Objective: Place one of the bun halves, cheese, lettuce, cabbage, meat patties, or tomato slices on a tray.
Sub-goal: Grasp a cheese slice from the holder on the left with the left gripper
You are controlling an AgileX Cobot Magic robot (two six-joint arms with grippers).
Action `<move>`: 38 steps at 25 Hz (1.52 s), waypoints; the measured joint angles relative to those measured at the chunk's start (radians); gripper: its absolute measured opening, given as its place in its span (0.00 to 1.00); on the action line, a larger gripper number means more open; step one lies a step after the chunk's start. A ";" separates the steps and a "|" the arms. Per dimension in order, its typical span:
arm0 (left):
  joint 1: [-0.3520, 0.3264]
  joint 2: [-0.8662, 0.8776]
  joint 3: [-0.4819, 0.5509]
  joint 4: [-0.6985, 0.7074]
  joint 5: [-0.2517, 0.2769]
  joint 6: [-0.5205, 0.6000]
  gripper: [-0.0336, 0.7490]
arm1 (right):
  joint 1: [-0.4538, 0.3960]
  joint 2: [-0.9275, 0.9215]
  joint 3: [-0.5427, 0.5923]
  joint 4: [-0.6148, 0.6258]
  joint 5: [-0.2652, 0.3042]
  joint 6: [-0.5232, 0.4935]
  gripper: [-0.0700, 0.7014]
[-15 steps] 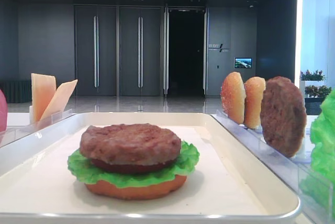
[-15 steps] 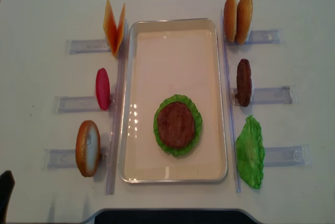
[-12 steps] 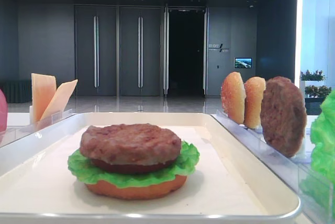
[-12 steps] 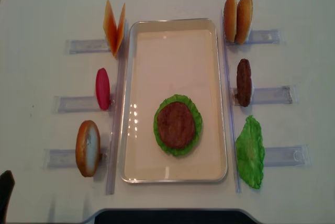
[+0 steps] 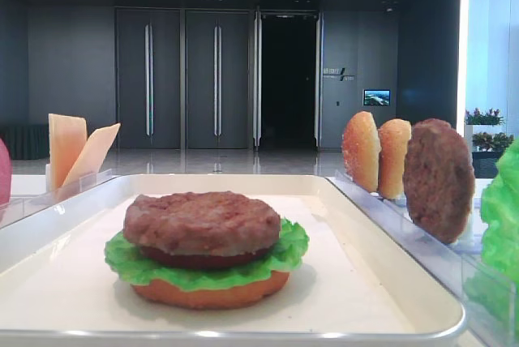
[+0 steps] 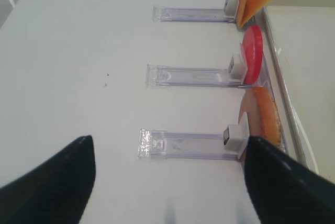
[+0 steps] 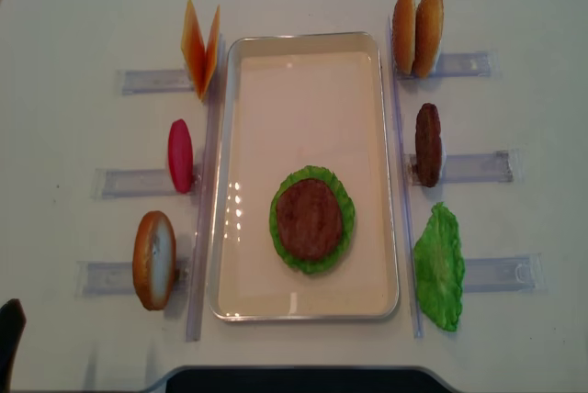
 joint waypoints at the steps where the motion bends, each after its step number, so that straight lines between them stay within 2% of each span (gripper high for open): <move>1: 0.000 0.000 0.000 0.000 0.000 0.000 0.93 | 0.000 0.000 0.000 0.000 0.000 0.000 0.77; 7: 0.000 0.033 -0.005 0.000 0.011 -0.004 0.93 | 0.000 0.000 0.000 0.000 0.000 0.000 0.77; 12: 0.000 0.166 -0.076 0.002 0.084 -0.013 0.93 | 0.000 0.000 0.000 0.000 0.000 0.000 0.77; 21: 0.000 0.475 -0.292 -0.064 0.137 -0.025 0.93 | 0.000 0.000 0.000 0.000 0.000 0.000 0.77; 38: 0.001 1.250 -0.753 -0.009 0.137 -0.036 0.93 | 0.000 0.000 0.000 0.000 0.000 0.000 0.77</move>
